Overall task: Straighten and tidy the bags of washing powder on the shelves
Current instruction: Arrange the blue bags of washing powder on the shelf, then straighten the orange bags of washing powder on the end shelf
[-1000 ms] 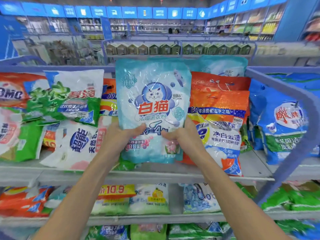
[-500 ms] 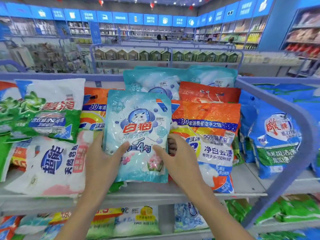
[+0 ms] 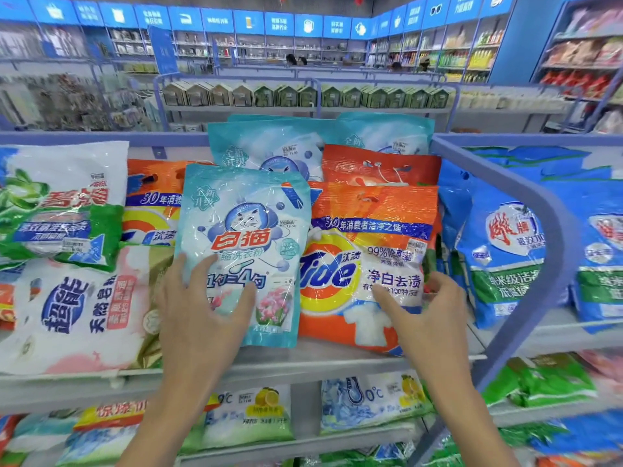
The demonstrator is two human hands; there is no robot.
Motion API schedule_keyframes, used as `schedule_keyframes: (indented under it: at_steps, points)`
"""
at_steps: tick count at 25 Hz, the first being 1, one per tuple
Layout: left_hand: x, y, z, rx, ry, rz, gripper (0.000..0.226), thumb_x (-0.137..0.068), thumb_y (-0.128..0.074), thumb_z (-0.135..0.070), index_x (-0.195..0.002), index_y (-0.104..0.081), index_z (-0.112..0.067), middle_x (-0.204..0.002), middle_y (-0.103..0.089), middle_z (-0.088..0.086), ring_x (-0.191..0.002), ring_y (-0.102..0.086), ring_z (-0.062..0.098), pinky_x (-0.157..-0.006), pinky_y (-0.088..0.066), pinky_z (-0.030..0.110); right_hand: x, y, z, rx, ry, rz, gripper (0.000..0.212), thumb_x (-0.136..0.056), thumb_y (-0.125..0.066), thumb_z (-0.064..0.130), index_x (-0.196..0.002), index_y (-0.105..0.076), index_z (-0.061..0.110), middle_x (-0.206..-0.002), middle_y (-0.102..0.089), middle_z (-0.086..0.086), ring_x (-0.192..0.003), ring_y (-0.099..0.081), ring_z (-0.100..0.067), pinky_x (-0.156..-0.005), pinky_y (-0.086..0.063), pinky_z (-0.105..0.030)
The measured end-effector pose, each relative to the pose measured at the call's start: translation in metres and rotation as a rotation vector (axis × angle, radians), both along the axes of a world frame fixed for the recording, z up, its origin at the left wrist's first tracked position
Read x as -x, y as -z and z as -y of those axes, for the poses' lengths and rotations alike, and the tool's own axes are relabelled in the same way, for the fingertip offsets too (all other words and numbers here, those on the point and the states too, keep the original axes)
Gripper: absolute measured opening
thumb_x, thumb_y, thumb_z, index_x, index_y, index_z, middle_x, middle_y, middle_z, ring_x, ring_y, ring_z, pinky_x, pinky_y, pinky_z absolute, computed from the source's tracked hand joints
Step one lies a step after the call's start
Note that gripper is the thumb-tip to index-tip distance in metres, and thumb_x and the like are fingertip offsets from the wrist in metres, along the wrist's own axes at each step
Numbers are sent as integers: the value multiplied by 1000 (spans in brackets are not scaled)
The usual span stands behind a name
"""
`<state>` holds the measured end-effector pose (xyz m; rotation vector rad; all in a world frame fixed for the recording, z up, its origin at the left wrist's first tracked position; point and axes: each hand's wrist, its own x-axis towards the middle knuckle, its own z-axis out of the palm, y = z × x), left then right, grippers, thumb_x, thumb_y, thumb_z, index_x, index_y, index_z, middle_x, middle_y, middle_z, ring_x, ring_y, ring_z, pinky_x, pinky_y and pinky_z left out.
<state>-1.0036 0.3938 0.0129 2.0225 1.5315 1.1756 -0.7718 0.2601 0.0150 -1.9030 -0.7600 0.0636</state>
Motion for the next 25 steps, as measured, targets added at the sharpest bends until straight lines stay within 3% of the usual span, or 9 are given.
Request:
schedule_keyframes:
  at_steps: [2,5,8,10,14,17,21,23,25]
  points:
    - [5,-1,4,18,69,-112,86,-69,-68,-79,-141,-53,-34,-165,-26,-1,-154,-11,22,-124,-17,50,-5,-1,0,2,-160,-340,69,-62,-92,51,-116,-61,22,-109,-70,12,-98,-68,-7,-76,-55,-27]
    - [15,-5,5,125,195,-181,124,-40,-57,-99,-150,-40,-44,-168,-6,-16,-156,6,15,-126,-10,51,-17,0,-6,47,-224,-460,89,-43,-98,58,-116,-65,20,-102,-78,10,-89,-75,-9,-79,-61,-41]
    - [24,-9,4,182,279,-280,152,-20,-52,-106,-157,-24,-46,-168,11,-20,-154,21,13,-126,-4,52,-21,-8,-8,-26,-351,-537,48,-63,-96,26,-106,-75,20,-98,-80,4,-89,-77,-16,-83,-61,-41]
    - [24,-9,3,192,293,-359,155,-19,-50,-108,-158,-15,-49,-167,19,-18,-153,27,14,-125,-3,52,-21,-15,-5,-70,-395,-570,34,-69,-91,13,-99,-79,22,-95,-80,3,-90,-77,-20,-83,-61,-40]
    - [16,1,6,101,247,-396,144,-27,-47,-108,-157,-18,-52,-170,13,-10,-155,20,23,-126,-5,53,-22,-30,4,-121,-278,-473,30,-66,-92,11,-91,-79,21,-85,-80,7,-84,-77,-19,-71,-62,-33]
    - [0,10,8,67,190,-324,136,-33,-55,-103,-155,-24,-52,-171,4,-5,-156,12,29,-126,-8,56,-21,-46,17,-117,-188,-252,30,-62,-95,21,-86,-78,28,-83,-79,8,-80,-75,-13,-75,-61,-41]
    - [-26,23,8,8,143,-284,132,-39,-54,-101,-156,-29,-44,-171,-3,5,-155,7,37,-124,-5,57,-21,-70,37,-193,-146,-27,29,-62,-95,20,-72,-76,41,-83,-73,-3,-73,-68,-15,-74,-55,-45]
    - [-41,27,1,-26,140,-292,130,-42,-52,-100,-156,-31,-41,-171,-5,11,-154,2,44,-123,-6,60,-23,-78,50,-218,-147,24,31,-62,-94,18,-67,-74,41,-83,-69,-8,-67,-62,-10,-72,-51,-39]
    - [-56,26,-9,-23,156,-308,130,-44,-48,-99,-158,-26,-40,-171,-2,14,-153,1,48,-123,-8,64,-27,-82,63,-248,-125,10,27,-62,-94,21,-66,-71,36,-86,-70,-7,-70,-63,-5,-62,-46,-19]
